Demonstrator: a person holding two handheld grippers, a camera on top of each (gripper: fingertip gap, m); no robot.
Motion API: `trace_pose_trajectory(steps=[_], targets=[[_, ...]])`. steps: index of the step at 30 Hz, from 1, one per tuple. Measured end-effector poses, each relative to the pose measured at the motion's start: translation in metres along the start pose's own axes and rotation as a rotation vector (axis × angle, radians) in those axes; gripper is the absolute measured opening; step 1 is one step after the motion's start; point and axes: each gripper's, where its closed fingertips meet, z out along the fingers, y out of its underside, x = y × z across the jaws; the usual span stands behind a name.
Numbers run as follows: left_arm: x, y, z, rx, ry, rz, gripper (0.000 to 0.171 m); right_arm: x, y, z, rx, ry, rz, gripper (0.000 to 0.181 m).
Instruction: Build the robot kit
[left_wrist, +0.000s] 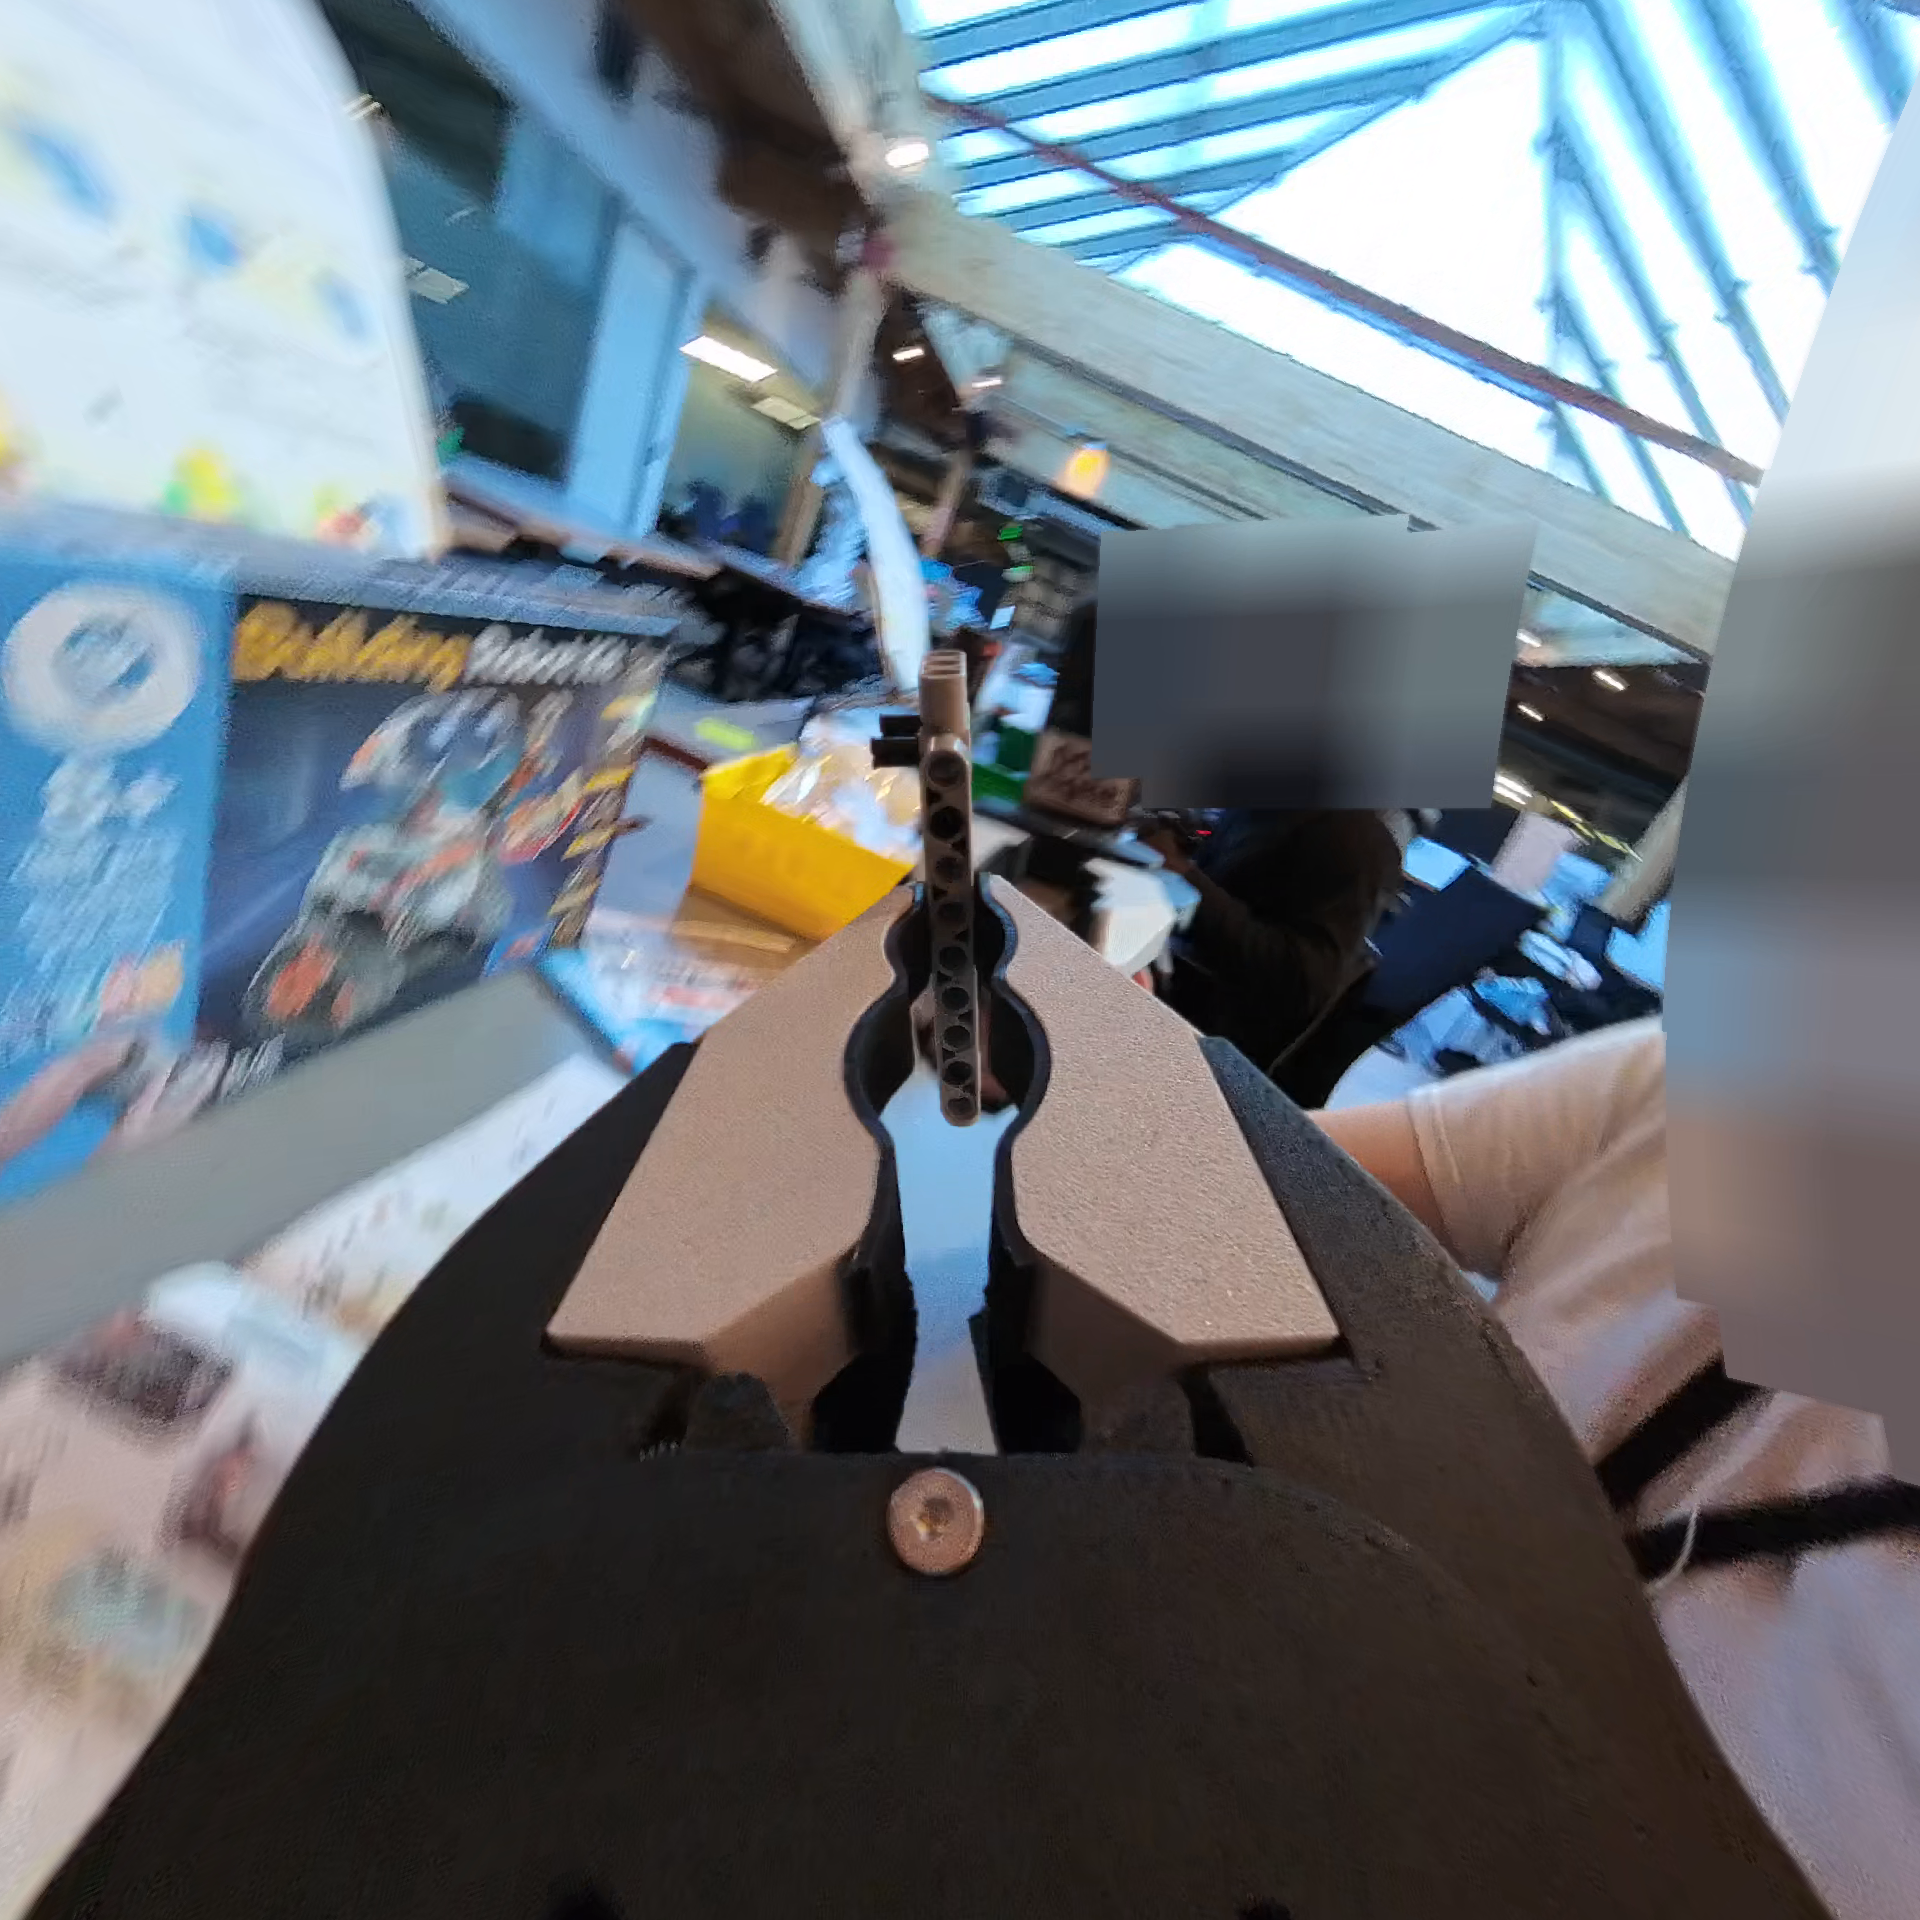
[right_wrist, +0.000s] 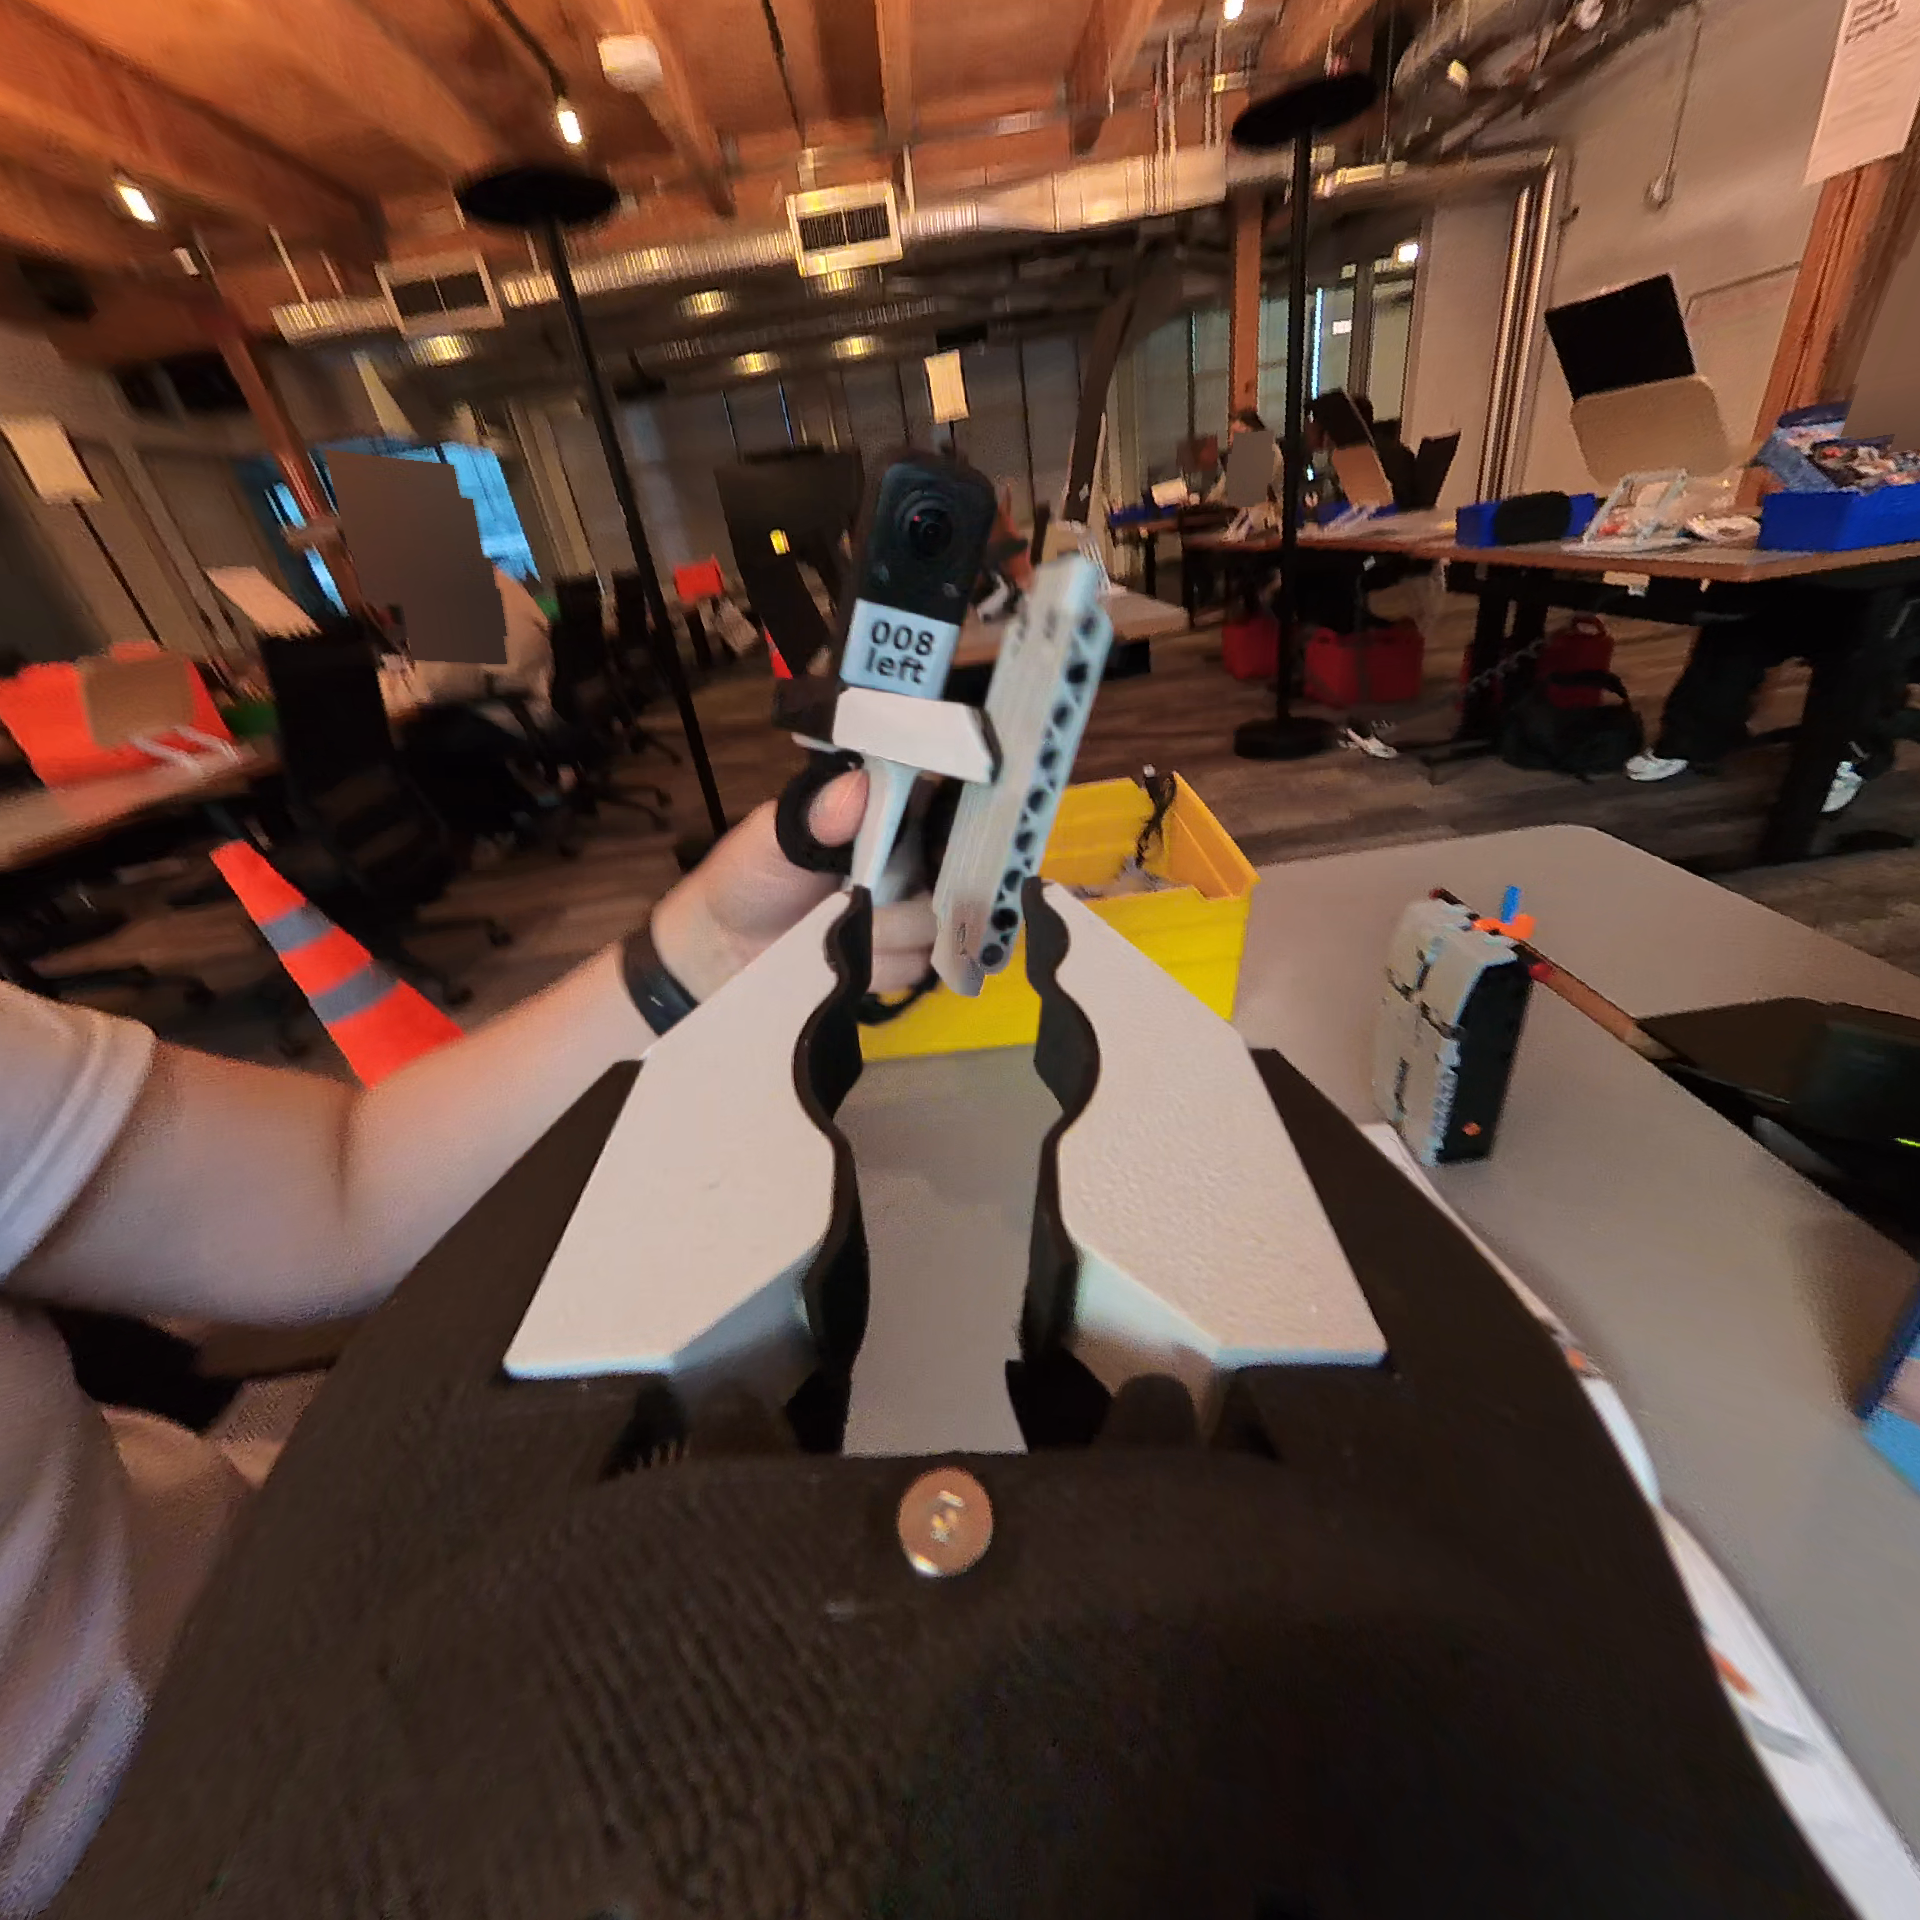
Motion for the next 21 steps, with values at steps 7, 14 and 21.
trace_pose_trajectory(steps=[7, 14, 21], targets=[[-0.036, 0.109, -0.059, -0.214, -0.346, -0.336, 0.005, 0.030, 0.047, -0.007, -0.231, 0.020, 0.093, 0.023], [-0.041, 0.164, -0.061, -0.270, -0.318, -0.476, 0.004, 0.037, 0.109, 0.004, -0.371, -0.044, 0.275, 0.024], [-0.025, 0.185, -0.049, -0.348, -0.221, -0.352, 0.005, 0.018, 0.140, 0.006, -0.397, -0.247, 0.518, 0.032]])
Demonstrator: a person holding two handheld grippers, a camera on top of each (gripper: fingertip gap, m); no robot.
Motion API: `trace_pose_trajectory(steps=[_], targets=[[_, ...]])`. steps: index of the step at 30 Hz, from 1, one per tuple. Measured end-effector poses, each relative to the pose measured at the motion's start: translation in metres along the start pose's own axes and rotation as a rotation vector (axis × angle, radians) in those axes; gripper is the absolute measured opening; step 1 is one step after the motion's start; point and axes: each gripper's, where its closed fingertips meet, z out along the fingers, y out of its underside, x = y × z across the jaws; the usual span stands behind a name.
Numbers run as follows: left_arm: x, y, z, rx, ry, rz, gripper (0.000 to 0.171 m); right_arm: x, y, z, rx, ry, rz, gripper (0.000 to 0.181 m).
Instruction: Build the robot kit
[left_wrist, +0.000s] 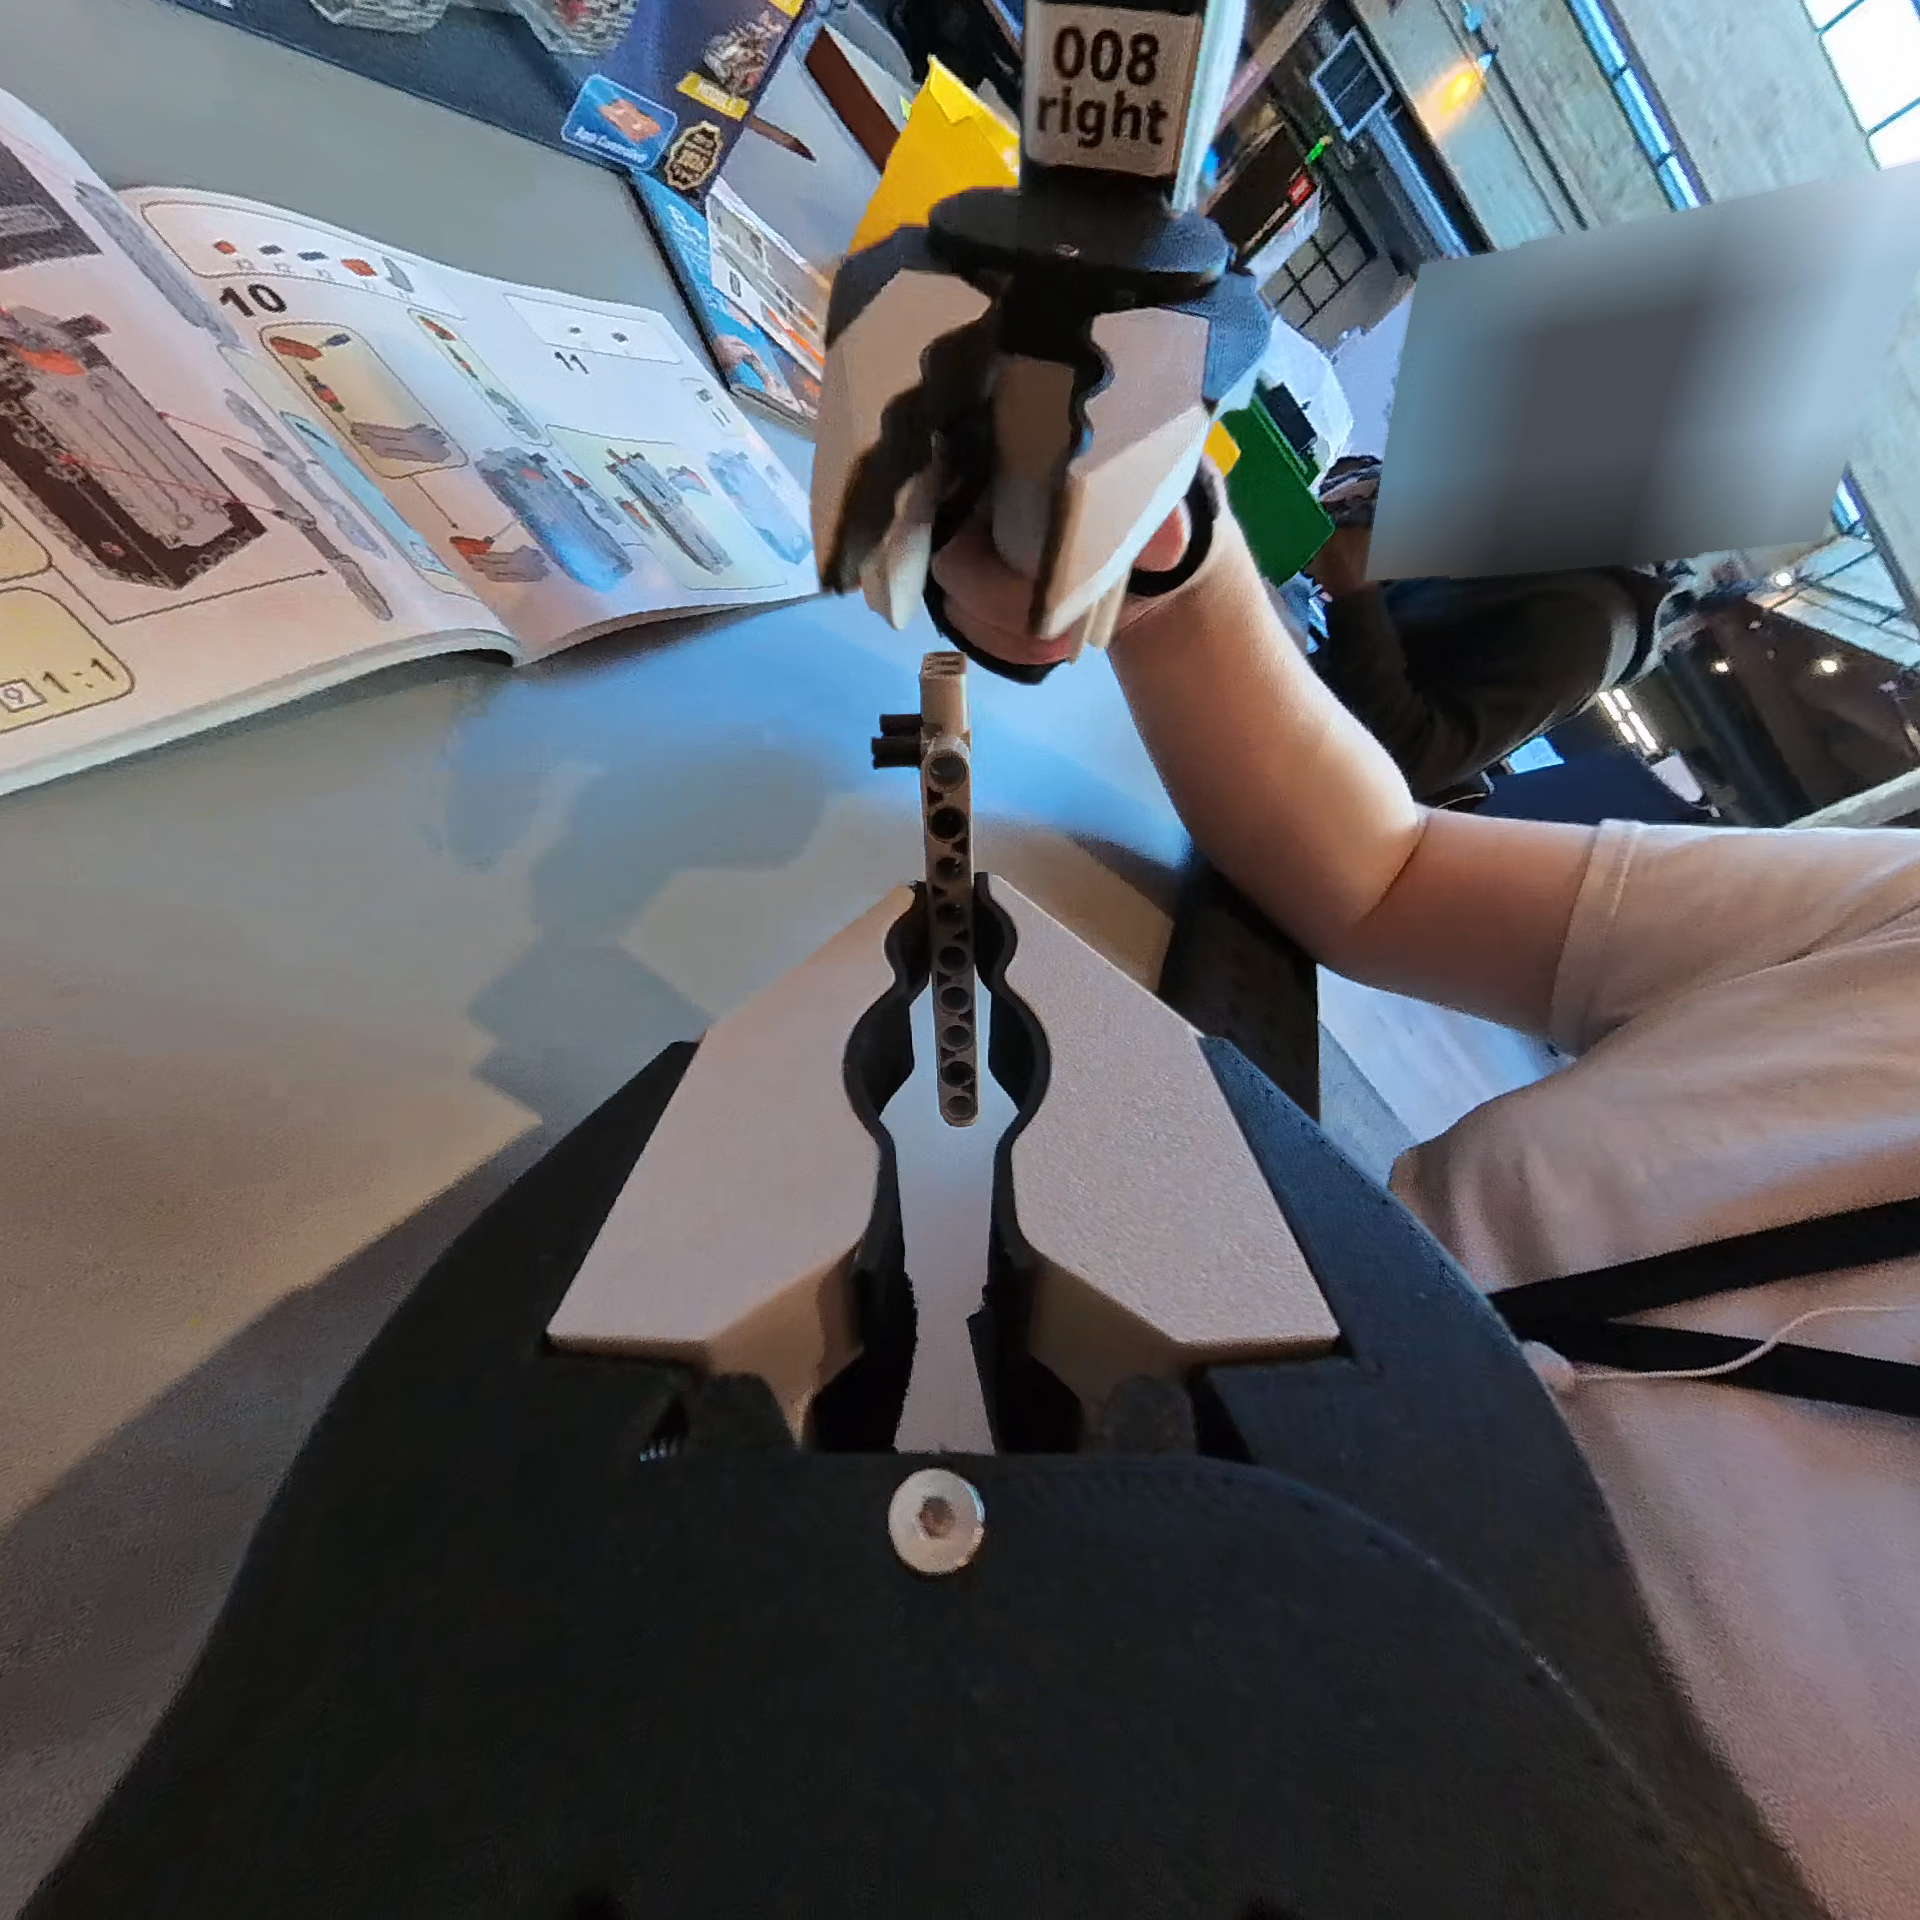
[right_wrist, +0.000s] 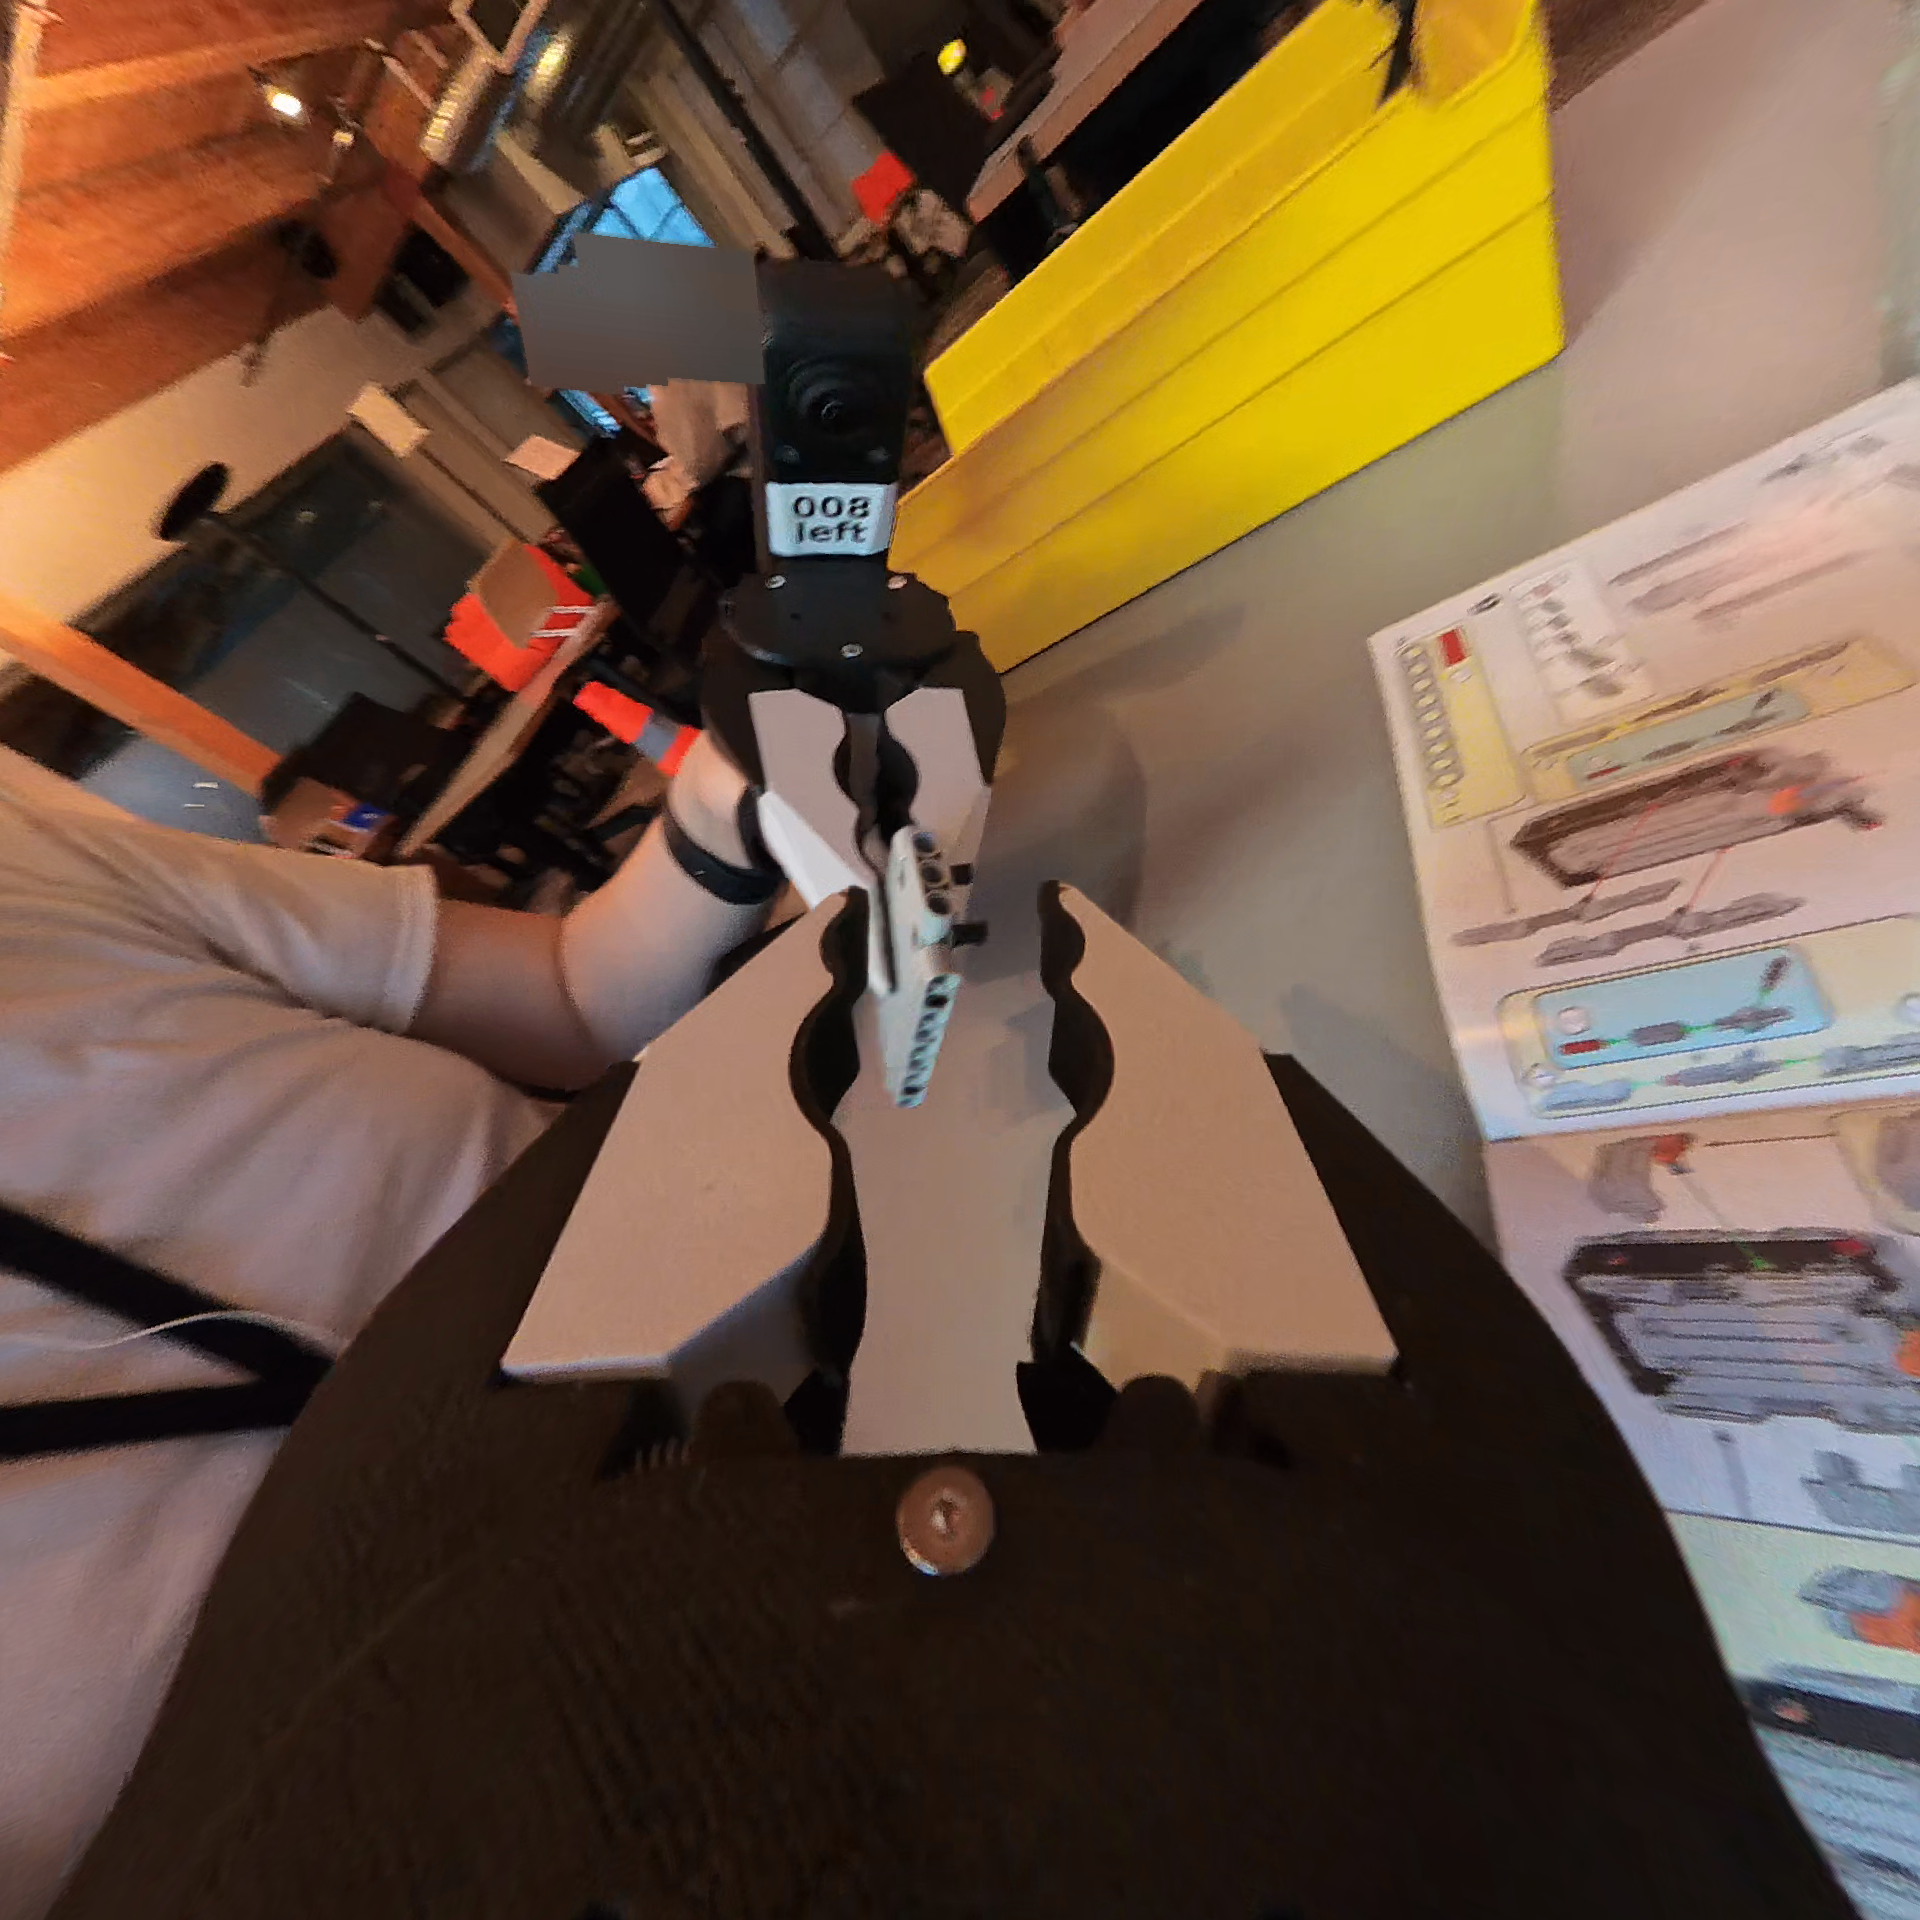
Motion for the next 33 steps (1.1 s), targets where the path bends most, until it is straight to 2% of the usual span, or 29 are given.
trace_pose_trajectory(steps=[2, 5, 8, 10, 14, 15, 17, 20, 23, 25, 28, 31, 33], targets=[[-0.003, -0.001, -0.001, 0.016, -0.007, 0.010, 0.005, 0.001, 0.005, 0.001, -0.005, -0.041, 0.058, 0.032], [0.001, -0.004, -0.004, 0.049, 0.058, -0.037, 0.005, 0.009, 0.010, 0.006, 0.002, -0.038, 0.078, 0.032], [0.000, 0.002, -0.002, 0.023, 0.088, -0.061, 0.005, 0.000, 0.014, 0.015, -0.014, -0.123, 0.138, 0.025], [0.000, 0.005, -0.001, 0.014, 0.100, -0.065, 0.005, 0.000, 0.018, 0.019, -0.034, -0.127, 0.151, 0.014], [-0.003, 0.005, -0.004, 0.032, 0.108, -0.108, 0.005, 0.003, 0.020, 0.020, -0.041, -0.118, 0.198, 0.014], [-0.005, 0.003, -0.007, 0.050, 0.092, -0.112, 0.010, 0.005, 0.020, 0.020, -0.033, -0.114, 0.229, 0.014], [-0.013, -0.002, -0.017, 0.092, 0.001, -0.098, 0.026, 0.010, 0.025, 0.019, -0.042, -0.097, 0.268, 0.014], [-0.016, 0.000, -0.036, 0.099, -0.149, -0.014, 0.029, 0.019, 0.033, 0.022, -0.071, -0.056, 0.290, 0.014], [-0.003, 0.007, -0.049, 0.062, -0.237, 0.117, 0.027, 0.026, 0.034, 0.027, -0.056, -0.031, 0.358, 0.014], [-0.009, 0.012, -0.057, 0.046, -0.338, 0.170, 0.029, 0.028, 0.035, 0.032, -0.043, -0.030, 0.405, 0.014], [-0.031, 0.019, -0.059, 0.022, -0.517, 0.208, 0.053, 0.035, 0.034, 0.037, -0.008, 0.014, 0.479, 0.013], [-0.039, 0.027, -0.039, -0.039, -0.661, 0.291, 0.078, 0.040, 0.031, 0.043, 0.039, 0.046, 0.517, 0.014], [-0.050, 0.026, -0.035, -0.076, -0.804, 0.359, 0.081, 0.042, 0.030, 0.046, 0.064, 0.063, 0.529, 0.014]])
